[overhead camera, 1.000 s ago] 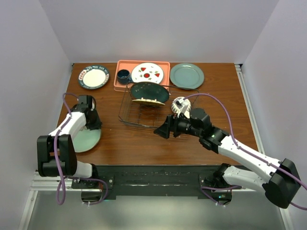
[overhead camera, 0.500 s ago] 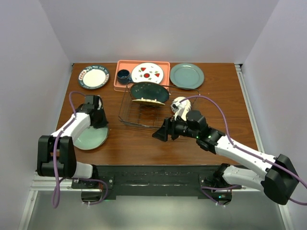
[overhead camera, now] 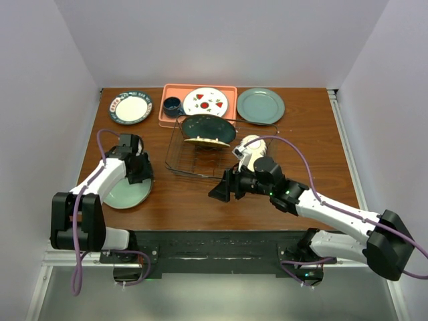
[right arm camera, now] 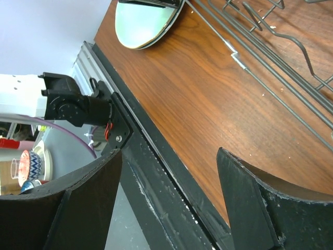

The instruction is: Load the mixed dishes into the dish rack

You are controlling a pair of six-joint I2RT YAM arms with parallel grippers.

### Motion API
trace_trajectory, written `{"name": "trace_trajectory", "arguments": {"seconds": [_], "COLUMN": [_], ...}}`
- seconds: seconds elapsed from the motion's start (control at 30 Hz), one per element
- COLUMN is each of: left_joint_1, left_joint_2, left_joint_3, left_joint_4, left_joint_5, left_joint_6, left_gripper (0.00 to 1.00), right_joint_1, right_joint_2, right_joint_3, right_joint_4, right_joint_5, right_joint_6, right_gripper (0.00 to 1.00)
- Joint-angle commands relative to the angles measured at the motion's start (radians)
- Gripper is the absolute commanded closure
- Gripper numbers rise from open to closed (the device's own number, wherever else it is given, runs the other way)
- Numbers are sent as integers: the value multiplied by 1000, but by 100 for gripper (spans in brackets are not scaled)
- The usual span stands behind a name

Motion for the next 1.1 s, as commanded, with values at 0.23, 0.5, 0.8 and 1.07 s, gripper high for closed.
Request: {"name": "trace_trajectory", "arguments": {"seconds": [0.23,0.5,0.8,1.07], "left_joint_1": [-123,-242,-323,-331], "left_joint_2": [29,107,118,34], "left_joint_3": [26,64,66,99], "left_joint_4": [19,-67,-108,-162], "left_joint_5": [-70,-311,-357,-354], "left_joint_6": [-11,-89,-137,-137], "left_gripper": [41,46,89,100], "right_joint_1": [17,23,25,31], "right_joint_2": [8,-21,-17,11], "right_joint_3": [-17,-35,-37,-29], "right_joint_4": [66,59,58,58], "right_joint_5": [36,41,43,43], "right_joint_6": [29,45,49,45], "right_gripper": [23,23,24,24]}}
